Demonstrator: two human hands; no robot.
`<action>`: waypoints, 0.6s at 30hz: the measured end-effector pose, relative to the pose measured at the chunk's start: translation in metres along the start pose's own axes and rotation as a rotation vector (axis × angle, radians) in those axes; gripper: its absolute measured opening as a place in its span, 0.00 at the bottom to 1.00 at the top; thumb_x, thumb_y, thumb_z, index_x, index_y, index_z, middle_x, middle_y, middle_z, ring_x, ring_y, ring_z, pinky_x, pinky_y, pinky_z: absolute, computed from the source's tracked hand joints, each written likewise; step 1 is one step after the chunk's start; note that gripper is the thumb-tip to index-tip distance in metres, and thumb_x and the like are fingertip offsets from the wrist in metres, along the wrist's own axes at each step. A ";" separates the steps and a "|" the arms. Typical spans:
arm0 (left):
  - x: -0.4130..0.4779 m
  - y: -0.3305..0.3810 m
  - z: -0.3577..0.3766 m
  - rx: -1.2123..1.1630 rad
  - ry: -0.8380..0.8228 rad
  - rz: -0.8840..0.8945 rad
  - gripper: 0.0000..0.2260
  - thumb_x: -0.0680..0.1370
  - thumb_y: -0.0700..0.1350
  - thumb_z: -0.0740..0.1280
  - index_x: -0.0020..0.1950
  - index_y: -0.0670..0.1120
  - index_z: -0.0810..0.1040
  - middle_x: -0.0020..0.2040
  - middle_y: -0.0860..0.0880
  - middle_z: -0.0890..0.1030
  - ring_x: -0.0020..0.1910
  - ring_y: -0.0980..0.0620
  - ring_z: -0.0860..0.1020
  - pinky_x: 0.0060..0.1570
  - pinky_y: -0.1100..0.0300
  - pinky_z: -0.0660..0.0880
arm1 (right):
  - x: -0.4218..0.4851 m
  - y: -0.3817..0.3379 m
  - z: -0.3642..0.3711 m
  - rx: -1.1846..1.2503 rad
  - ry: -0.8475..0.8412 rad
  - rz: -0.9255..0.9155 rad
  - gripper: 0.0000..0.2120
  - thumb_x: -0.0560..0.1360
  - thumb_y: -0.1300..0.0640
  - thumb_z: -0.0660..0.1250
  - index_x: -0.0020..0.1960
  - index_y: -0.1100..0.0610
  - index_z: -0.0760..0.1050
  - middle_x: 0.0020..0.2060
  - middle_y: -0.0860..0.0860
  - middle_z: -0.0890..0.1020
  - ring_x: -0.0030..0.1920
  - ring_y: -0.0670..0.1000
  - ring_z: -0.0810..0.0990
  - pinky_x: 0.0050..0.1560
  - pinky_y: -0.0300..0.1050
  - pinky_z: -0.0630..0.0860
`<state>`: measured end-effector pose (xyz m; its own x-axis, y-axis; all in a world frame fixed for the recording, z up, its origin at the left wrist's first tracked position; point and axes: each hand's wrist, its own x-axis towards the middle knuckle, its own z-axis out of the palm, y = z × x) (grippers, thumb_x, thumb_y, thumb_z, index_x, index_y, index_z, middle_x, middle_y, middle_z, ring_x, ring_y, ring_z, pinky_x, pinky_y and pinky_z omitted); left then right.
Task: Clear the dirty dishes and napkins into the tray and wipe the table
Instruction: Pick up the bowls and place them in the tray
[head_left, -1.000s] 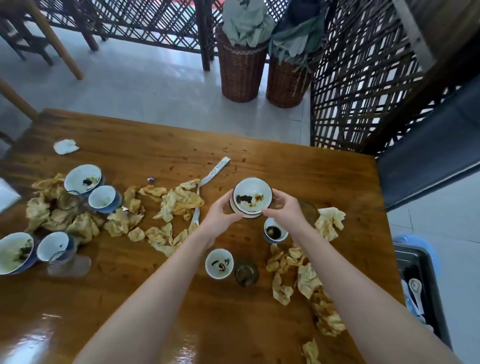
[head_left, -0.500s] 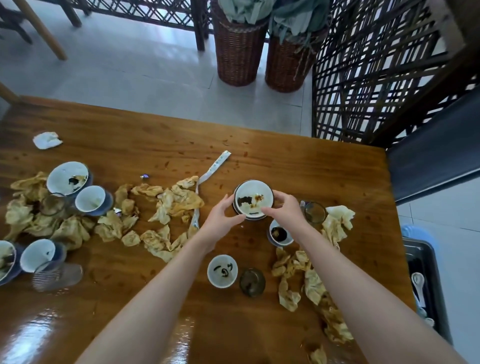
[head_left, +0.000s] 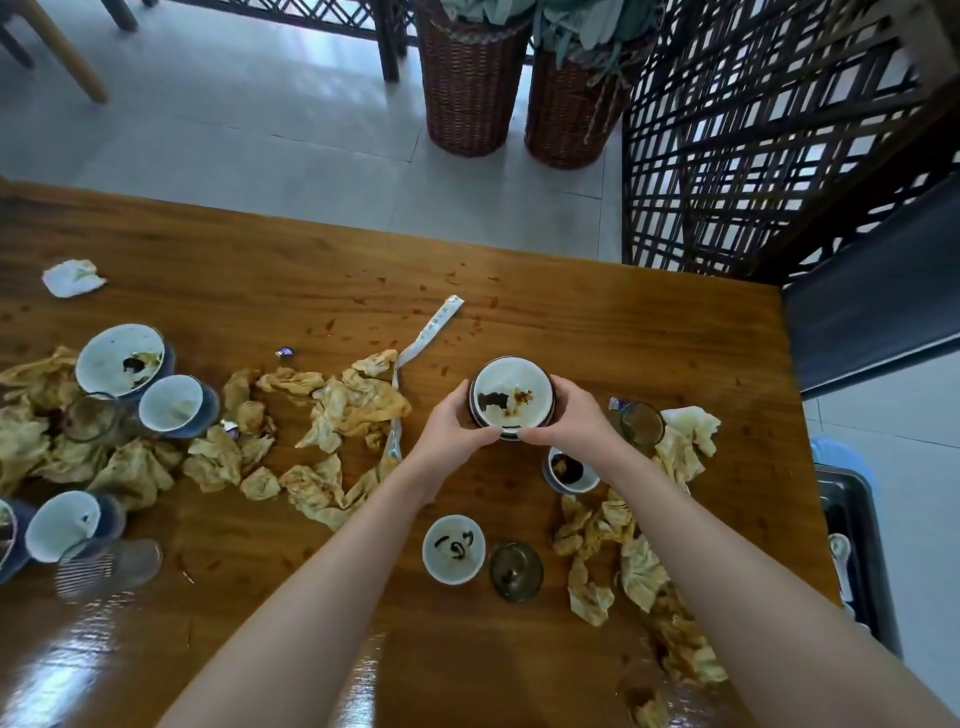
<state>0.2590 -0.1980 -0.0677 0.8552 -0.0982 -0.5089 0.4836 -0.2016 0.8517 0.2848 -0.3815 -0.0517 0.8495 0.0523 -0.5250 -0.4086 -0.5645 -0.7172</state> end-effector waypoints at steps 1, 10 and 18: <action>-0.001 0.001 -0.001 -0.006 0.001 0.000 0.31 0.72 0.39 0.73 0.71 0.57 0.66 0.51 0.73 0.72 0.49 0.82 0.69 0.40 0.82 0.68 | -0.001 -0.001 0.000 0.006 0.015 -0.013 0.40 0.63 0.58 0.80 0.71 0.53 0.65 0.54 0.39 0.73 0.53 0.40 0.70 0.46 0.29 0.68; -0.014 0.022 -0.010 0.010 -0.028 0.095 0.35 0.71 0.37 0.75 0.72 0.59 0.65 0.57 0.70 0.72 0.58 0.73 0.71 0.47 0.78 0.71 | -0.023 -0.014 -0.010 0.042 0.102 -0.072 0.47 0.62 0.56 0.81 0.74 0.52 0.60 0.58 0.41 0.68 0.60 0.41 0.66 0.56 0.37 0.65; -0.031 0.049 0.010 0.070 -0.093 0.137 0.40 0.71 0.39 0.76 0.77 0.51 0.59 0.74 0.52 0.67 0.73 0.54 0.63 0.70 0.55 0.60 | -0.069 -0.002 -0.025 0.140 0.257 -0.078 0.45 0.62 0.58 0.81 0.72 0.49 0.61 0.57 0.42 0.69 0.60 0.42 0.66 0.51 0.31 0.66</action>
<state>0.2542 -0.2147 -0.0111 0.8900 -0.2182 -0.4003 0.3463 -0.2473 0.9049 0.2352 -0.4046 -0.0022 0.9295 -0.1293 -0.3453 -0.3655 -0.4472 -0.8163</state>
